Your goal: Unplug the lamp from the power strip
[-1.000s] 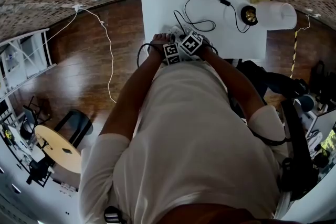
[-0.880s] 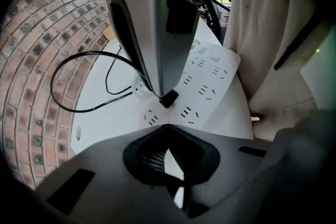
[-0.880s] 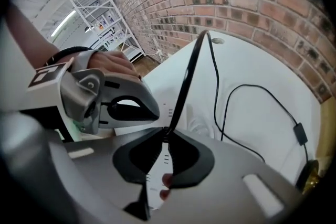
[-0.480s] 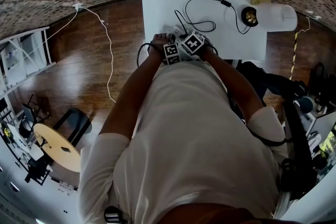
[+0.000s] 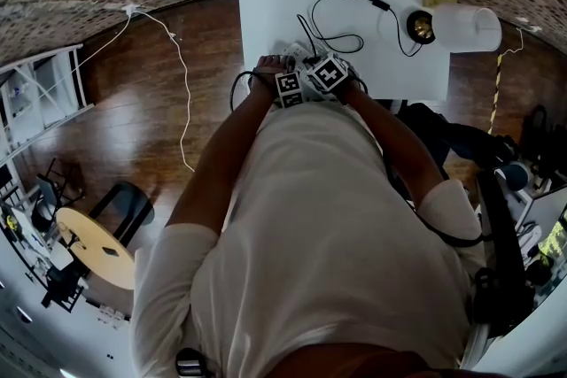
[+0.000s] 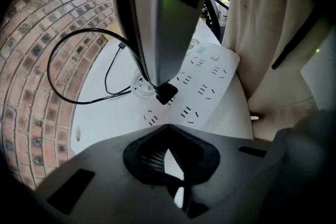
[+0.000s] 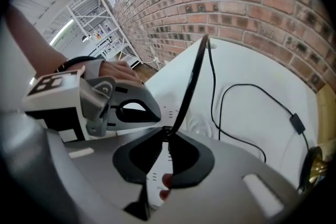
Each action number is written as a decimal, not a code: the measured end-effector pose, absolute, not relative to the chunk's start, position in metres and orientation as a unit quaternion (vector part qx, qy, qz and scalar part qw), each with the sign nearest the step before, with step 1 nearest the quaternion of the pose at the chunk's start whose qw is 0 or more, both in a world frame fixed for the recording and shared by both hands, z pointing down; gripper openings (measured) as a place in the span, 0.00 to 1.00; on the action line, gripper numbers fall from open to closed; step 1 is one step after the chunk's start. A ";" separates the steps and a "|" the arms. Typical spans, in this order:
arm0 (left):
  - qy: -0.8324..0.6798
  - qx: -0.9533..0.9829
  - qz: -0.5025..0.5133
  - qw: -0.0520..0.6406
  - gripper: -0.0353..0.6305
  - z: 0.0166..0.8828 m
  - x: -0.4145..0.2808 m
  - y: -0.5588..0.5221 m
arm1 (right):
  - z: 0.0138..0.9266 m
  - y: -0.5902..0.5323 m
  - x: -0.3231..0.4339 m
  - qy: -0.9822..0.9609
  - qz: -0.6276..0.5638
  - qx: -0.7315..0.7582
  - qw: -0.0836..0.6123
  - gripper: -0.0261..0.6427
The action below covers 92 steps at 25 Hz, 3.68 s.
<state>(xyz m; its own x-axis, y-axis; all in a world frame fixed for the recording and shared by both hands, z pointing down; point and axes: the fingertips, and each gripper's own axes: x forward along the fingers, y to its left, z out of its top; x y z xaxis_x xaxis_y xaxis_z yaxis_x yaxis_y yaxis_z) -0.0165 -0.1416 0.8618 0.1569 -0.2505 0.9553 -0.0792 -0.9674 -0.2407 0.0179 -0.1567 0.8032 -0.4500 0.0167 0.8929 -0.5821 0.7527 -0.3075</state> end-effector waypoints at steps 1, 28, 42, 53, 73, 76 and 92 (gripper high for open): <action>0.110 -0.757 -0.640 0.068 0.03 0.862 -0.017 -0.142 | 0.799 -0.159 0.019 -0.796 0.305 0.182 0.490 0.09; 0.121 -0.741 -0.655 -0.084 0.06 0.861 -0.016 -0.136 | 0.808 -0.178 0.145 -0.742 0.385 0.327 0.442 0.10; 0.369 -0.795 -0.302 -0.375 0.06 0.751 -0.017 -0.173 | 0.830 -0.181 0.169 -0.734 0.430 0.316 0.420 0.10; 0.472 -0.737 -0.180 -0.449 0.06 0.717 -0.078 -0.165 | 0.835 -0.182 0.183 -0.733 0.432 0.339 0.402 0.14; 0.387 -0.811 -0.205 -0.388 0.06 0.684 -0.082 -0.171 | 0.746 -0.203 0.087 -0.813 0.326 0.395 0.278 0.28; 0.382 -0.817 -0.211 -0.377 0.06 0.677 -0.103 -0.171 | 0.735 -0.204 0.069 -0.813 0.321 0.407 0.266 0.27; 0.337 -0.848 -0.202 -0.356 0.06 0.672 -0.175 -0.145 | 0.707 -0.158 0.006 -0.791 0.308 0.449 0.279 0.26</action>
<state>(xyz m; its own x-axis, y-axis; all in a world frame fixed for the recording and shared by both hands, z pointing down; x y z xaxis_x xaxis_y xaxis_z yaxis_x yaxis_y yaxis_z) -0.1747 -0.1452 0.6721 0.6905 -0.4281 0.5831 -0.7160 -0.5193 0.4666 0.0063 -0.1583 0.7073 -0.4400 -0.5388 0.7184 -0.8827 0.4066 -0.2357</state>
